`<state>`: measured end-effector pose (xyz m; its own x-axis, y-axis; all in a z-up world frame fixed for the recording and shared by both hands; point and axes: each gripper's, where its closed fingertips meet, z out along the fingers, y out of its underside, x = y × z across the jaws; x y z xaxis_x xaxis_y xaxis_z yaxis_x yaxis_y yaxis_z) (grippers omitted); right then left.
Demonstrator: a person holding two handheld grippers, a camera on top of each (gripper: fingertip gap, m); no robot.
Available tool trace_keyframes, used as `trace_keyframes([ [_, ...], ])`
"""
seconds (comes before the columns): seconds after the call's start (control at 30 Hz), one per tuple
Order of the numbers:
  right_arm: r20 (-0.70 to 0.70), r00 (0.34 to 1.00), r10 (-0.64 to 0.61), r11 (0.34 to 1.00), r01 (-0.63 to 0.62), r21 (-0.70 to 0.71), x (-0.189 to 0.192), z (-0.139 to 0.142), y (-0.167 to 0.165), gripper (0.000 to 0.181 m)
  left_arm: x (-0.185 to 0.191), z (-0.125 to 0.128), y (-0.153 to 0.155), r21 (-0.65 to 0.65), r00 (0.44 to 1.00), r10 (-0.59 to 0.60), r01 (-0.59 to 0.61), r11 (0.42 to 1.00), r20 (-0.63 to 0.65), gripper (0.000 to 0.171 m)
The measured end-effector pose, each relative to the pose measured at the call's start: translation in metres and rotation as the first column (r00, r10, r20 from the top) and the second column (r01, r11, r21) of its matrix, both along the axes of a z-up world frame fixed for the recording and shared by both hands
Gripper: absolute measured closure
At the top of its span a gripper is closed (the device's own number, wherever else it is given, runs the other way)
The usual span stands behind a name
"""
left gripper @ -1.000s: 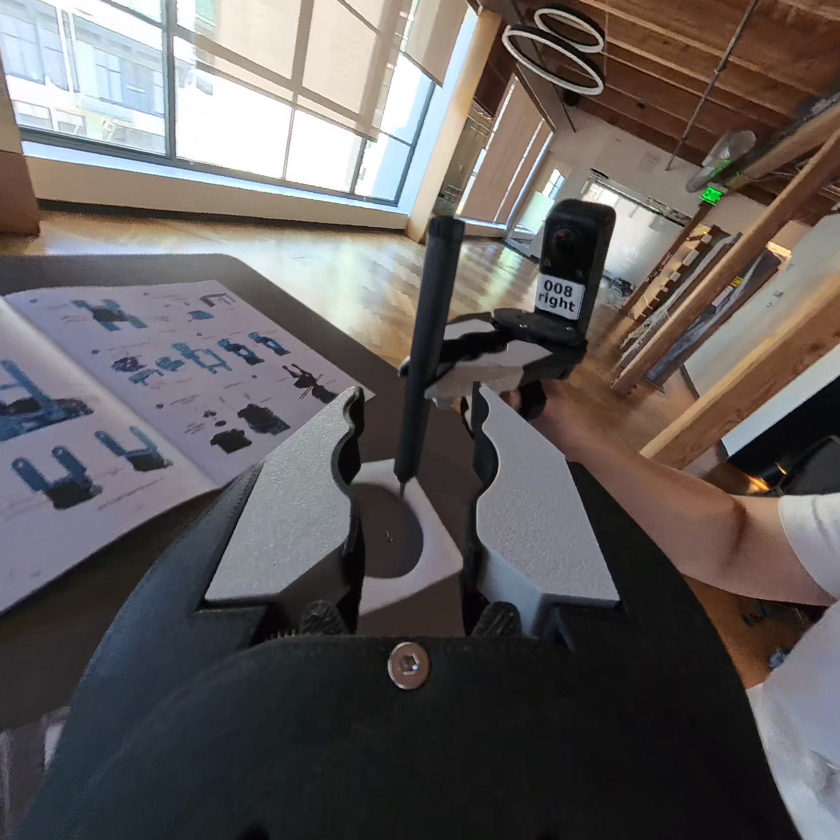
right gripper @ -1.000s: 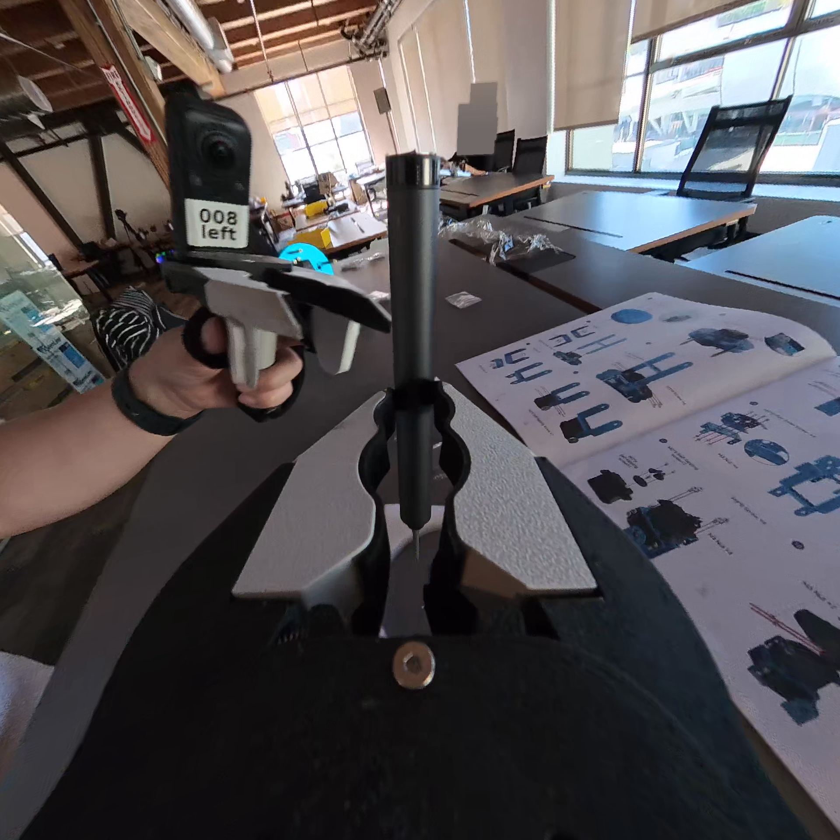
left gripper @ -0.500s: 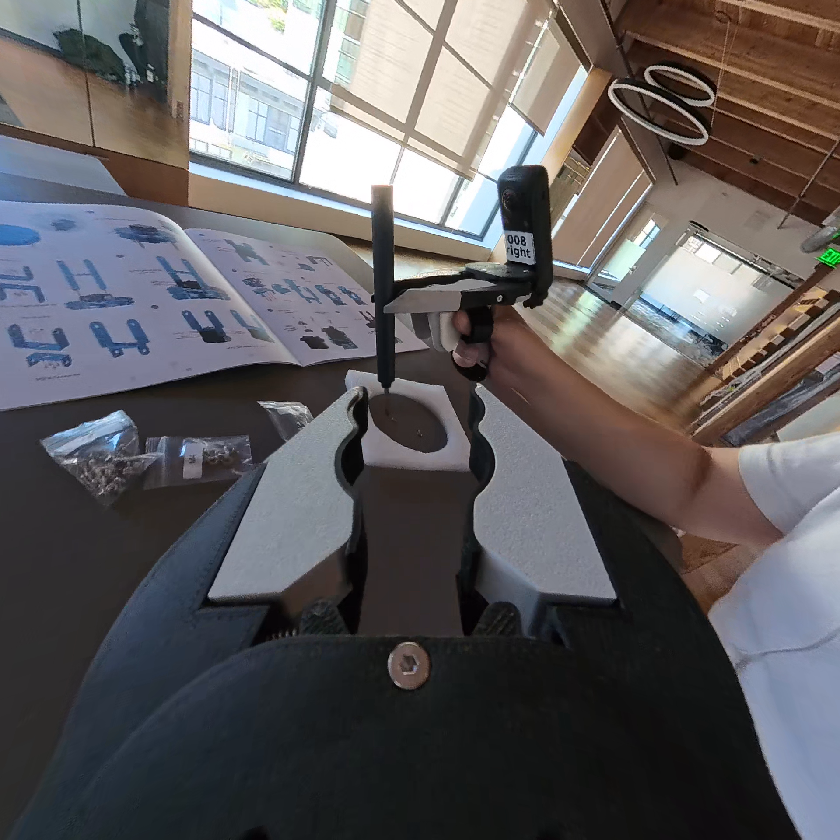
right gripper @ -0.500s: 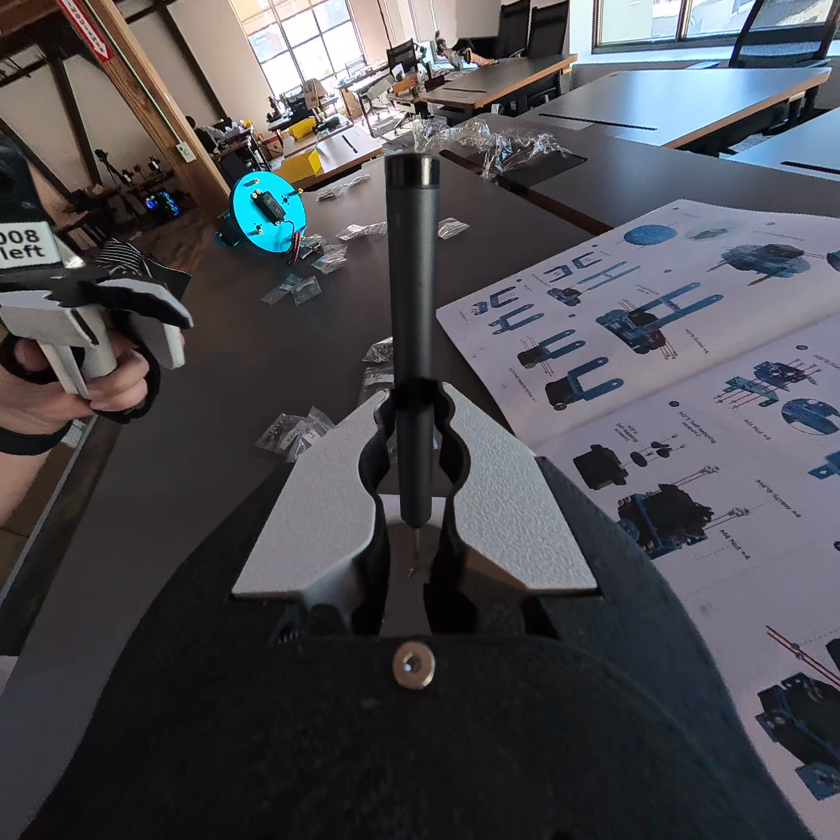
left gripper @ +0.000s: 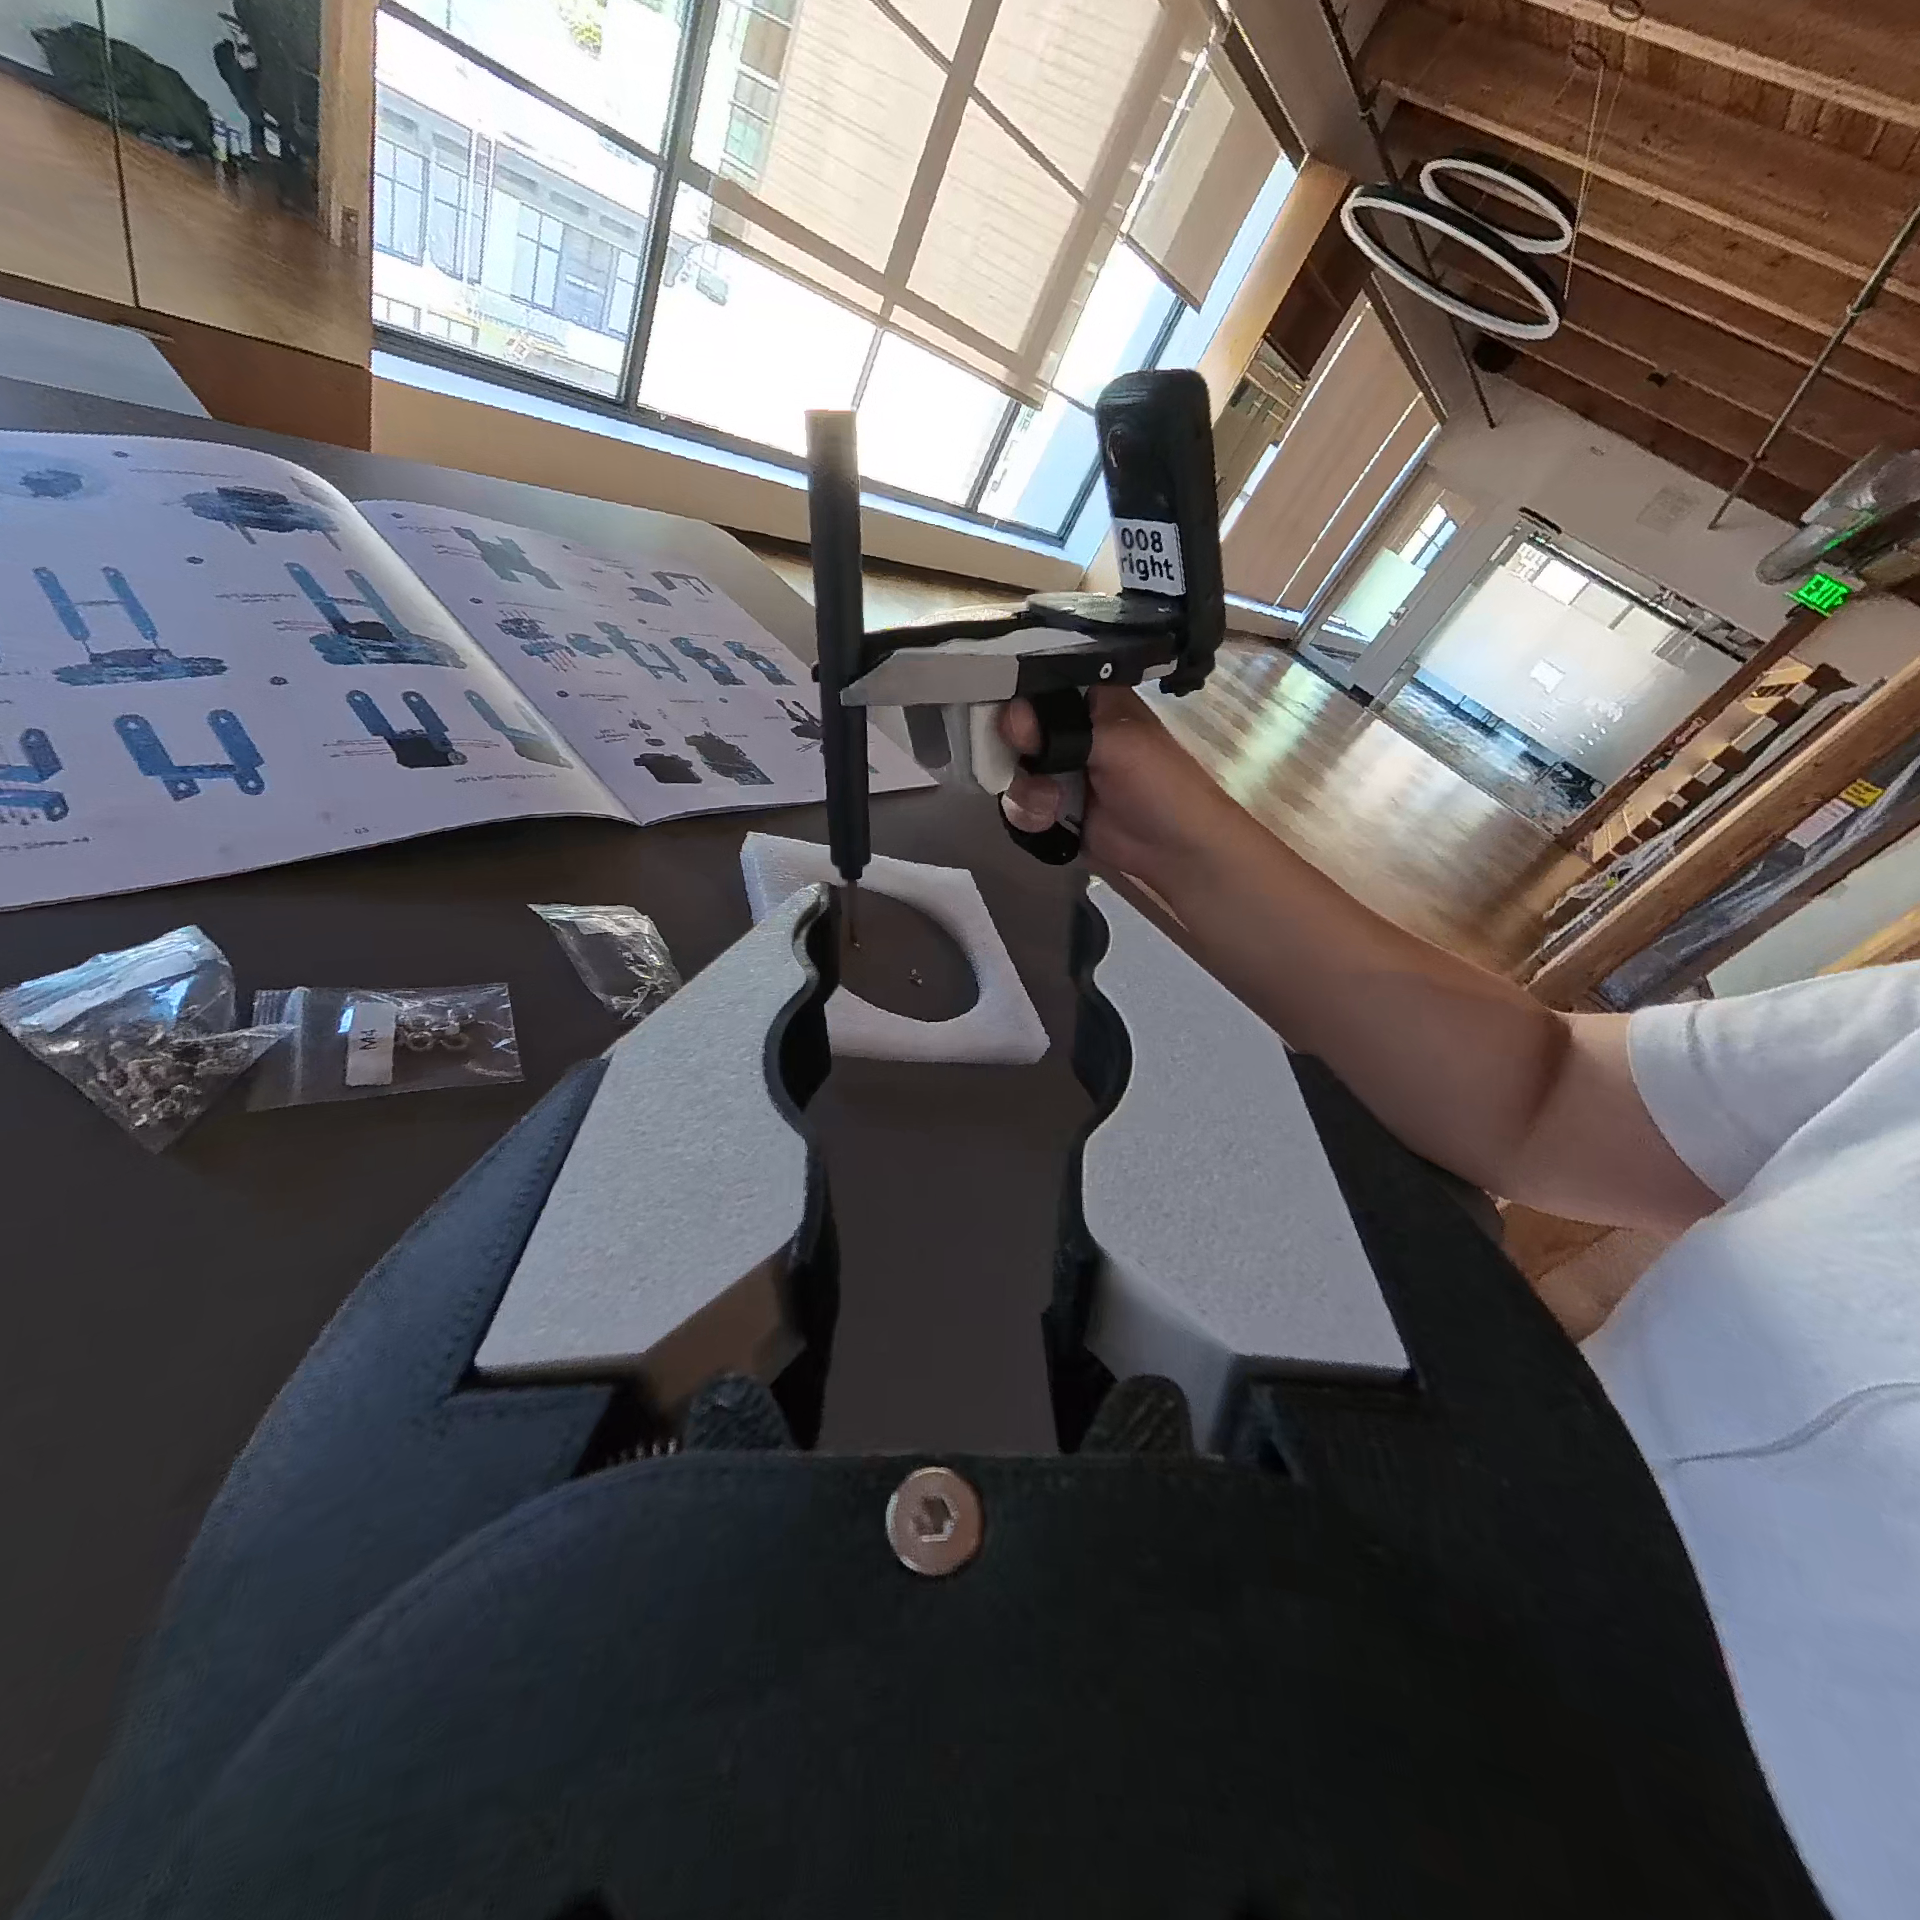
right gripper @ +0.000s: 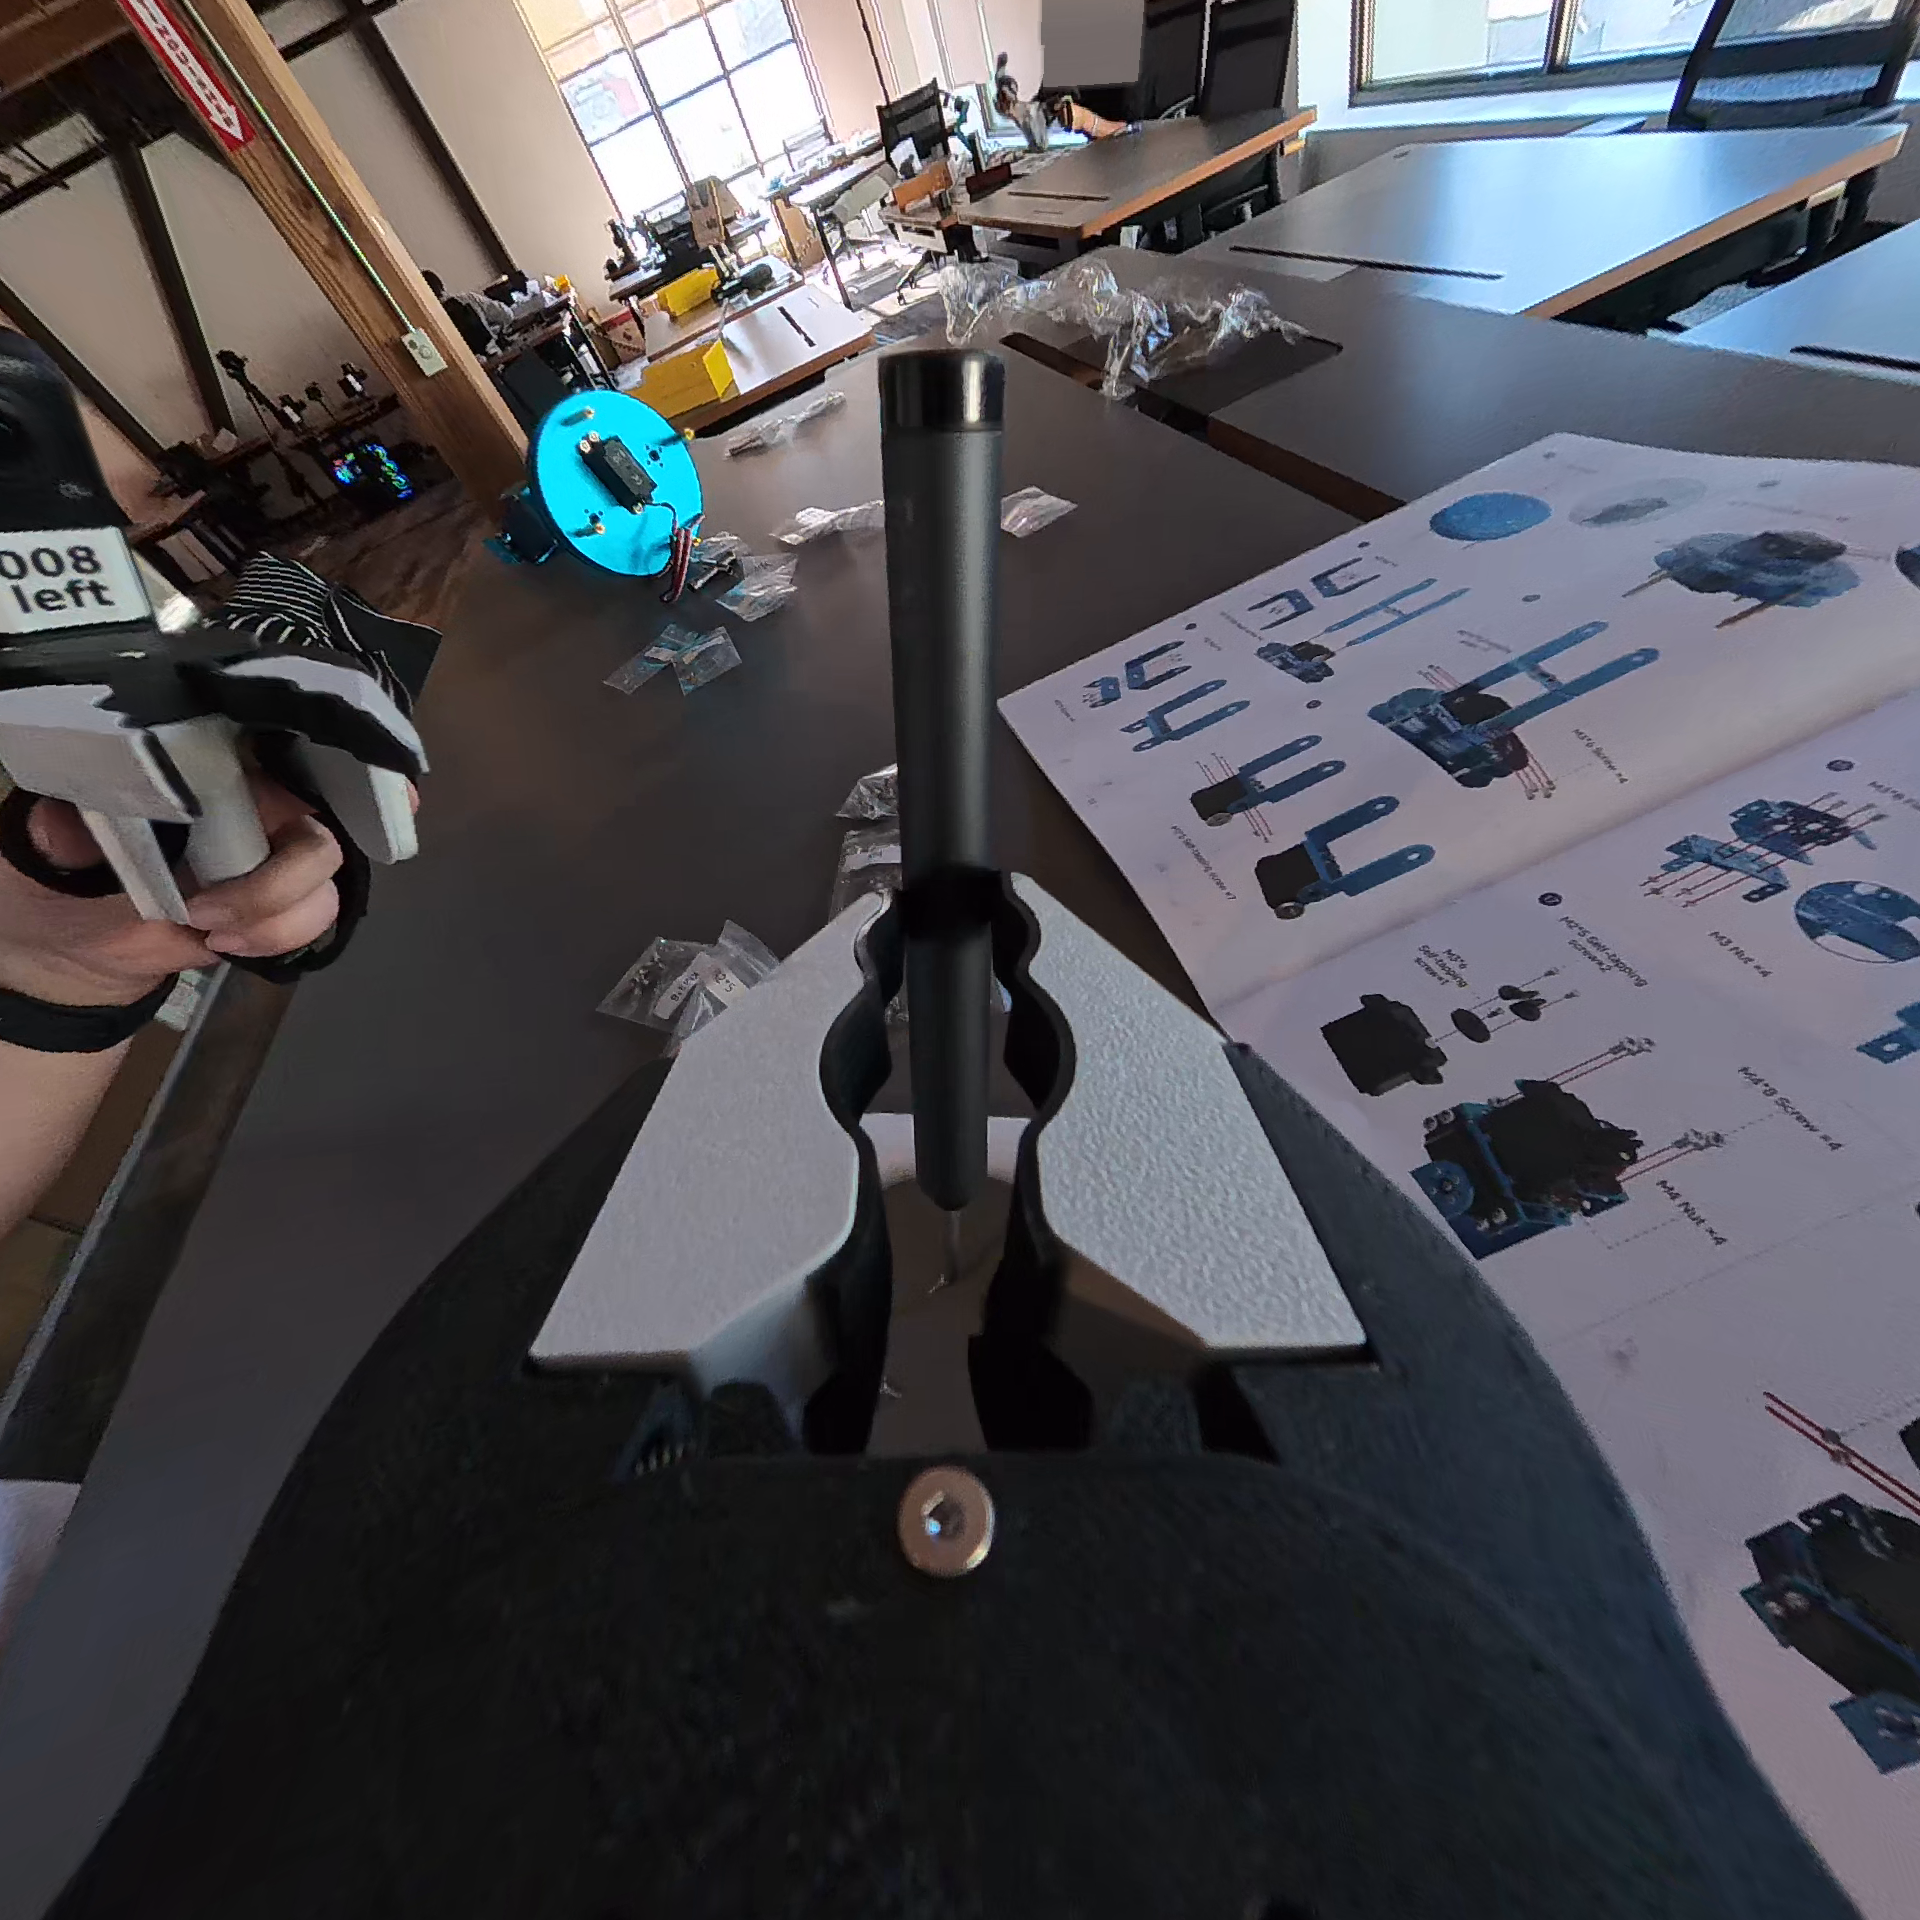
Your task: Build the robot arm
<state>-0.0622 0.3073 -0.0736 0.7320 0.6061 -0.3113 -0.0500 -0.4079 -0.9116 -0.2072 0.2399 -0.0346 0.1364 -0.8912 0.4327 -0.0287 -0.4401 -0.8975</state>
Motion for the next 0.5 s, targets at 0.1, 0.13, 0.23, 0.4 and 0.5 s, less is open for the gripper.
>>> trace_keyframes([
  [0.1,0.002,1.000,-0.006,0.999,0.006,0.037,0.000,0.015,-0.007,0.165,0.005,-0.005,-0.002,-0.003,1.000,-0.011,0.011,1.000,-0.014,0.129],
  [0.13,-0.007,1.000,-0.011,0.999,0.011,0.053,0.001,0.022,-0.010,0.165,0.008,-0.007,-0.003,-0.011,1.000,-0.018,0.018,1.000,-0.019,0.129],
  [0.23,-0.068,0.998,-0.014,0.992,0.023,0.123,0.001,0.052,-0.024,0.165,0.026,-0.016,-0.013,-0.063,0.997,-0.069,0.067,0.996,-0.033,0.131],
  [0.4,-0.183,0.983,0.023,0.958,0.031,0.285,-0.005,0.117,-0.066,0.165,0.072,-0.014,-0.038,-0.111,0.988,-0.154,0.154,0.982,0.005,0.140],
  [0.5,-0.213,0.976,0.050,0.932,0.031,0.361,-0.009,0.150,-0.091,0.165,0.091,-0.005,-0.054,-0.130,0.978,-0.207,0.210,0.969,0.039,0.144],
])
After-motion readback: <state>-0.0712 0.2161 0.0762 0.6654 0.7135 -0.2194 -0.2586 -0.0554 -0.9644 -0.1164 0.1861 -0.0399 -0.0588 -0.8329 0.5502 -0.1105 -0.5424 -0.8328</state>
